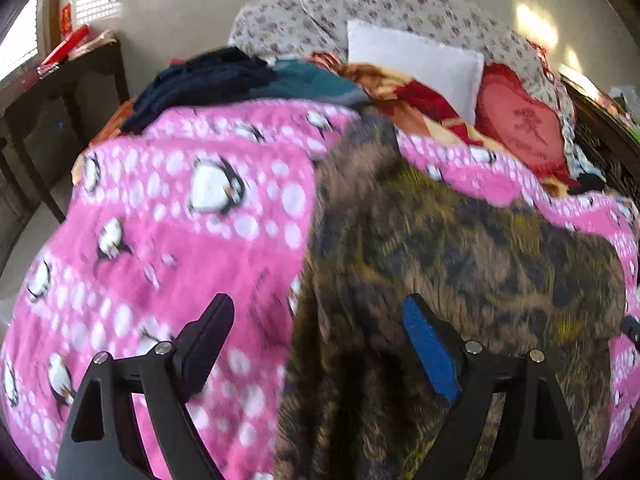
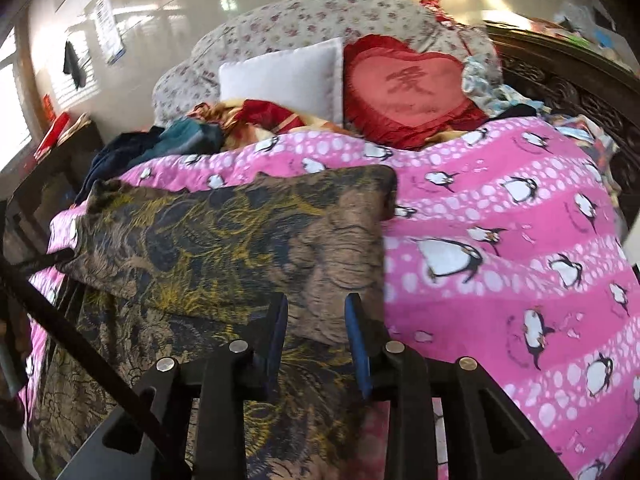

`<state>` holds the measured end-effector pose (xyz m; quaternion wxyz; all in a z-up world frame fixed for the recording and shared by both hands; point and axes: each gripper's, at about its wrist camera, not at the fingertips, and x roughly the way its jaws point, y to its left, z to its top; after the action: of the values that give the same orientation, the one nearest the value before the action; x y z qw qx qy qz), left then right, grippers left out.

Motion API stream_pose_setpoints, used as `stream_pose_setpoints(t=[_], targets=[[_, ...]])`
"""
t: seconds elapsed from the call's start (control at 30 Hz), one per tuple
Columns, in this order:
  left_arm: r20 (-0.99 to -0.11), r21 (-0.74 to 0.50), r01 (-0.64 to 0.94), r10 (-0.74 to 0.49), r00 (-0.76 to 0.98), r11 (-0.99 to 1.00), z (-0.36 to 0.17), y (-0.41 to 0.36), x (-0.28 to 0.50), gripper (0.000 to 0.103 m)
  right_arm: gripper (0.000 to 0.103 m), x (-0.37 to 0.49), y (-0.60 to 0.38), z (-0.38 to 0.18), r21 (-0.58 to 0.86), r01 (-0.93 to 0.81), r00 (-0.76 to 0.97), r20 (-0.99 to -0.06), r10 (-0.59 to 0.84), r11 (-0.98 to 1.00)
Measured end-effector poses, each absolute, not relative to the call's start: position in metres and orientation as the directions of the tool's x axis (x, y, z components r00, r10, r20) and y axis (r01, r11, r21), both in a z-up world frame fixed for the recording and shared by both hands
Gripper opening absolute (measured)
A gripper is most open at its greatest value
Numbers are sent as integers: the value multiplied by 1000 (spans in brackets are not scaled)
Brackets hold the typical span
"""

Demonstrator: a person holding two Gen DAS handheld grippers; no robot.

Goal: Fold small clothes
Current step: 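Grasp the folded edge with the left gripper while the right gripper straightens the fold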

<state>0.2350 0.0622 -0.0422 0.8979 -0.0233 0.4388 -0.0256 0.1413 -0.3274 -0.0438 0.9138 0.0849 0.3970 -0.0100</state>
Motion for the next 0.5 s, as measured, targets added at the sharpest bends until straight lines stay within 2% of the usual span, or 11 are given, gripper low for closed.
stream_pose_setpoints(t=[0.07,0.13,0.23,0.3,0.33,0.4,0.5], targets=[[-805,-8,17,-17,593,1000,-55,57,238,86,31,149,-330,-52,123,115,670,-742,14,986],[-826,-20,13,-24,564,1000,-67,58,245,88,31,162,-334,-68,64,167,626,-778,-56,984],[-834,-83,-16,-60,548,996,-62,69,241,89,31,160,-339,-68,109,163,626,-780,-17,981],[-825,-73,-9,-55,563,997,-53,71,231,89,33,146,-341,-56,135,143,645,-764,11,981],[-819,-59,-2,-47,572,998,-48,71,223,89,35,136,-341,-48,136,132,653,-758,17,982],[-806,-51,19,-53,589,998,-38,71,207,89,48,118,-340,-37,129,113,656,-755,24,985],[-794,-51,48,-70,604,998,-25,73,178,89,53,84,-343,-21,171,69,655,-750,85,983]])
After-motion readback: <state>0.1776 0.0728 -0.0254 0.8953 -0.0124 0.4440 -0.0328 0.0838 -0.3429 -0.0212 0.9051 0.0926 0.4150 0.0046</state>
